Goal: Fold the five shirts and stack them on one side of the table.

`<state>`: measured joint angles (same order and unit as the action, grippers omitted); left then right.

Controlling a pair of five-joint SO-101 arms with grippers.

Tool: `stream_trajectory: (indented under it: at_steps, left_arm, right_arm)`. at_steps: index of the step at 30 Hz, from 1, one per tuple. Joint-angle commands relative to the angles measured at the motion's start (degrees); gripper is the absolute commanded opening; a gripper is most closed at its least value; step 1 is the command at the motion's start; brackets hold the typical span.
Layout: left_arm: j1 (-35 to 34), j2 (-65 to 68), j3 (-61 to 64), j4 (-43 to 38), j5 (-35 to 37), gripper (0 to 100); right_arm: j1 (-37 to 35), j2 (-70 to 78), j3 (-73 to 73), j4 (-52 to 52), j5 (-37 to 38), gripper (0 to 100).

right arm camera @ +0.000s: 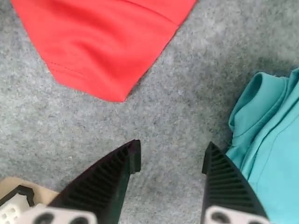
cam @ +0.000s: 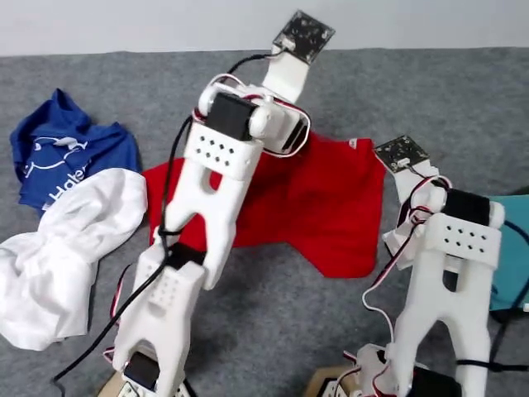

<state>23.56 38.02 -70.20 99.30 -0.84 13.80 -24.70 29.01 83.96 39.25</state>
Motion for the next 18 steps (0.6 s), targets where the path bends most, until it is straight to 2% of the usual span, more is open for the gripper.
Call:
stream_trajectory:
  at_steps: [1, 10, 18]
  left_arm:
    - [0.88, -10.90, 10.07, 1.32, 0.44, 13]
    - [8.53, -23.82, 42.77, 1.05, -2.11, 13]
    - [8.00, -24.70, 54.02, 1.14, -5.89, 13]
  right_arm:
    - [-0.40, -1.27, -0.44, -0.75, -0.26, 23.0]
    - [-0.40, -1.27, -0.35, -0.84, -0.44, 23.0]
    - [-0.40, -1.27, -0.35, -0.66, -0.53, 23.0]
